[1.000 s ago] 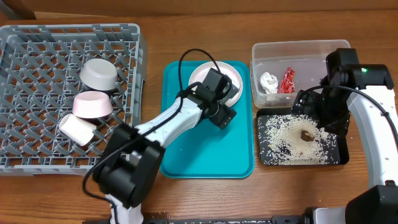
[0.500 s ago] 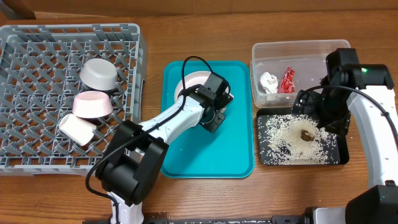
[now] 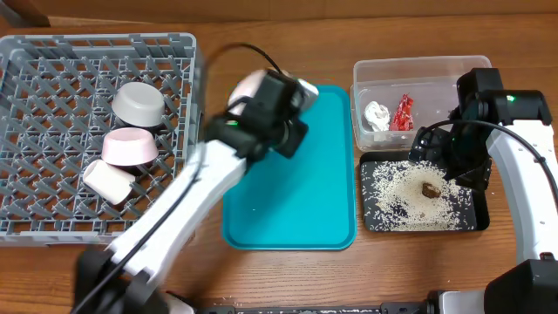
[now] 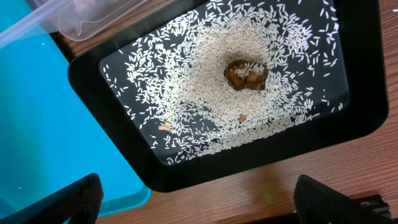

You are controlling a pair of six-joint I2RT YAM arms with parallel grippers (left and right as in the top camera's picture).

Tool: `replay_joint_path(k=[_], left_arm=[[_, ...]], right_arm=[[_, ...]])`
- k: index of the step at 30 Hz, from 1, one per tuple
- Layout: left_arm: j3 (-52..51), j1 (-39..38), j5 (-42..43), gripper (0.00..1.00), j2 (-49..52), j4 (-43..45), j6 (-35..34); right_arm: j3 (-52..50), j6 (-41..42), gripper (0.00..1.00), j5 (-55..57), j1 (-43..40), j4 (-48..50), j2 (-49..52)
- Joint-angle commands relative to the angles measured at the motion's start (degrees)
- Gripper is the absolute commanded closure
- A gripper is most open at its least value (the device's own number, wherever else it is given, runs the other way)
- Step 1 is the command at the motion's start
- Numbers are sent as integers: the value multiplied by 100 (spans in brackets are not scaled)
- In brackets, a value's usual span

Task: Sort waste into correct bins and load items into the dishwasher
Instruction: 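Lift the white plate and stand it upright in the dish rack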

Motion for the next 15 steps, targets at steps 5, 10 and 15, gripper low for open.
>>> replay_joint_path(k=[5,10,15], left_arm=[[157,1445,1071,96,-846,-133,-560],[155,2815,3517,96,-597,-210,-313],[155,3639,4990,96,-81,-229,-66]], right_arm=[[50,-13,0,57,-11,20,-153],[48,-33,0,57,-11,22,-153],[48,-35,0,57,-11,22,-153]])
